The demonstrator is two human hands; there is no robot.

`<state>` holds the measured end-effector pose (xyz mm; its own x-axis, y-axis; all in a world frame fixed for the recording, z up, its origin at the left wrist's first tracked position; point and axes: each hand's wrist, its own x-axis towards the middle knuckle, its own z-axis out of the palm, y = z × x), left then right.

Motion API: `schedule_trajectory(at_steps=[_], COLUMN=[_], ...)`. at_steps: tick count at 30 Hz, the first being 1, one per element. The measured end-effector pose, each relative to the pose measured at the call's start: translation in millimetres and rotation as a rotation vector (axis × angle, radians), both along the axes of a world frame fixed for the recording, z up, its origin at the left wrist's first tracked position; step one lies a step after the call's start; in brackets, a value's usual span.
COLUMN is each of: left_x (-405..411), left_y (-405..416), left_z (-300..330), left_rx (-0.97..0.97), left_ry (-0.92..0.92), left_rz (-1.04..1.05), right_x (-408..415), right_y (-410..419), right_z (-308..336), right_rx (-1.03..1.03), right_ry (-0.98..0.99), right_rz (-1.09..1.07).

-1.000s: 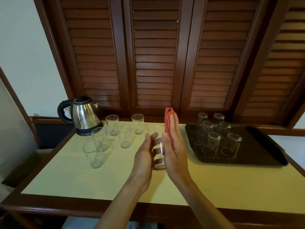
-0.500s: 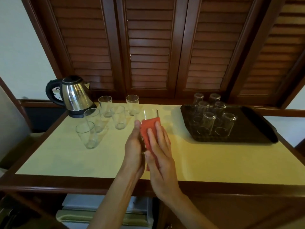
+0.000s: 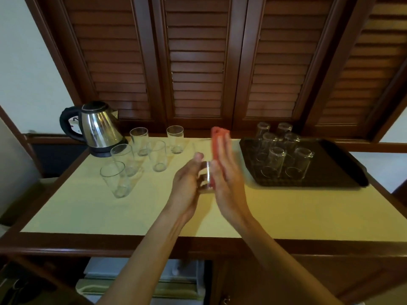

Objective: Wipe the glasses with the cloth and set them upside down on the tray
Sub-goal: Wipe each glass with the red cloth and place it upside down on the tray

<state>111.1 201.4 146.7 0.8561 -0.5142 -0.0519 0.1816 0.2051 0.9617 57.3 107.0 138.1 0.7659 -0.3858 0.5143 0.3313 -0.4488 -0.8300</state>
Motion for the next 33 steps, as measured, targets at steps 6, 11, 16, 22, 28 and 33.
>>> schedule_trajectory(at_steps=[6, 11, 16, 22, 28, 33], left_x=[-11, 0, -9, -6, -10, -13], left_y=[2, 9, 8, 9, 3, 5], left_z=[0, 6, 5, 9, 8, 13], left_rx=[-0.026, -0.1, -0.043, -0.096, -0.156, -0.108], left_ry=[-0.013, 0.018, -0.088, -0.039, -0.032, -0.045], left_rz=[-0.06, -0.017, -0.054, -0.091, -0.045, -0.014], right_x=[0, -18, -10, -19, -17, -5], right_y=[1, 21, -1, 11, 23, 5], right_z=[-2, -17, -1, -19, -2, 7], right_rx=[0.121, -0.218, 0.168, -0.094, -0.216, 0.09], right_ry=[0.015, -0.046, -0.038, -0.091, -0.07, -0.069], right_rz=[-0.029, 0.093, 0.034, 0.023, -0.005, -0.003])
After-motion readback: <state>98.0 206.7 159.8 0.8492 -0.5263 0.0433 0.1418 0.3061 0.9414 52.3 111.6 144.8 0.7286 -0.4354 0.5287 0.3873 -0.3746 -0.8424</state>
